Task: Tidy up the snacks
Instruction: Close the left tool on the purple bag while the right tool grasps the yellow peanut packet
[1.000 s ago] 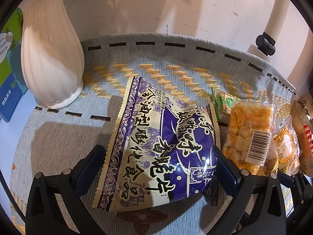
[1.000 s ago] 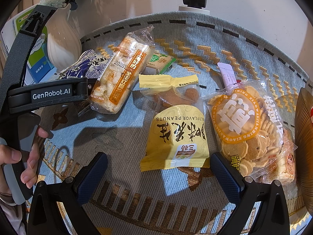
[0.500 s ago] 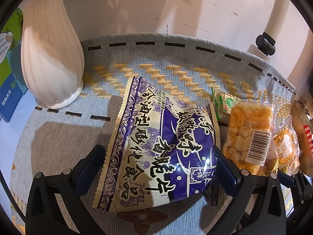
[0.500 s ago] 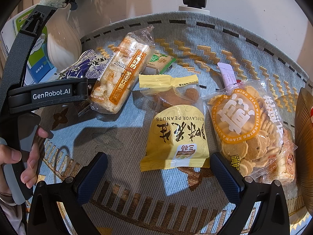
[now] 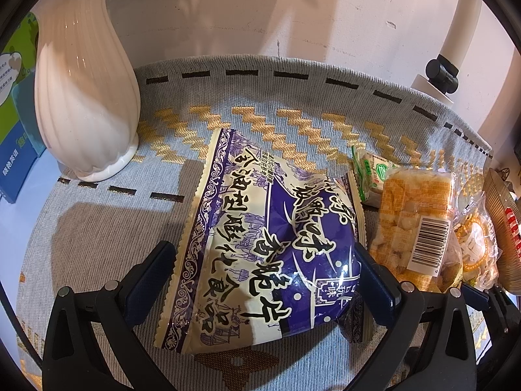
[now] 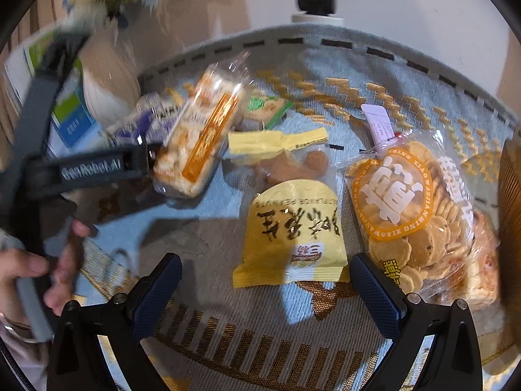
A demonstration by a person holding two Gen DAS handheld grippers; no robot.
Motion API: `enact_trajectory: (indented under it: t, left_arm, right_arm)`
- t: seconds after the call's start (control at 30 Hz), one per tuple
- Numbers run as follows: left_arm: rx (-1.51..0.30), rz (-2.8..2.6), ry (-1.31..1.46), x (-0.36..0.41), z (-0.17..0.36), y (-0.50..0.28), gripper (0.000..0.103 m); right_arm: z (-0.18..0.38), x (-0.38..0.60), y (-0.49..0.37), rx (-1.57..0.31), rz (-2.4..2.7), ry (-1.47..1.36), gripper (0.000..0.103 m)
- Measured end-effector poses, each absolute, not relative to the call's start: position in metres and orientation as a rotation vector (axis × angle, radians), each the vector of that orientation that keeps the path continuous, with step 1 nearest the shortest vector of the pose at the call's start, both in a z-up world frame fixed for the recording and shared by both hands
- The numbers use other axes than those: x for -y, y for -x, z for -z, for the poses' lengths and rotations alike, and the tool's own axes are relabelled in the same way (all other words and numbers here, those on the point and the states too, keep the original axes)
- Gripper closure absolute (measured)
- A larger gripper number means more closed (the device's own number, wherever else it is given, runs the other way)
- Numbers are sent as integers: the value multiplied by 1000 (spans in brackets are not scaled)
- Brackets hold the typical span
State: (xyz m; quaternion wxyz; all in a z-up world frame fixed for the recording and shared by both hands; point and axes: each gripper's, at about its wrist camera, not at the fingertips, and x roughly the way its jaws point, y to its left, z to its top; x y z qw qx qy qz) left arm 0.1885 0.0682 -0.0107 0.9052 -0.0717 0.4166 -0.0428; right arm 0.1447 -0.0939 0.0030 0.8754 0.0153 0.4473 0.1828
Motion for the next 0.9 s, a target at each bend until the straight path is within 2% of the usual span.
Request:
enact_trajectory:
  t: [0.2,0.23,0.27,0.3,0.33,0.4,0.43,0.5,0.53,0.67,0.7,0.73,0.77,0.9]
  left_arm:
    - [-837,111,176,-73,6,-185,1]
    - [-825,123,183,-74,5,-183,4]
    - [-810,145,192,-75,3,-181,20]
    - [-784,177,207,-77,0,-177,26]
    - [-773,196,213,-78,-1,-175,32]
    - [-771,204,207,-78,-2,-174,36]
    - [-766,202,202,-78,-3,-173,37]
    - [-740,191,196,-79,-6,-169,40]
    - [-723,189,198,-79,-9,-166,45]
    - [-720,177,212,-88,-10,-162,45]
    - [-720,178,214,-88,-10,-163,45]
    - [-724,182,212,-88,-10,-164,45]
    - [-732,187,206,-87,-9,-165,43]
    - [-815,216,221,-84,2,-177,34]
  right_arm:
    - [-6,122,-147,-897,-415,-186,19]
    - [-6,124,-147,-896,-411,-195,27]
    - [-7,126,-146,-894,-403,-202,36]
    - [-6,127,-146,-896,-401,-210,48]
    - [-7,129,-146,-894,-409,-217,48]
    - [-9,131,-144,-879,-425,-220,51]
    - [-10,131,-141,-866,-440,-222,58]
    - [-15,131,-133,-834,-470,-226,61]
    - [-17,131,-130,-824,-476,-225,62]
    - [-13,129,-135,-863,-497,-217,62]
    - [-12,126,-138,-870,-492,-216,61]
    - [-11,124,-141,-877,-497,-217,54]
    - [-9,119,-147,-890,-501,-211,51]
    - [-8,103,-159,-899,-486,-158,46]
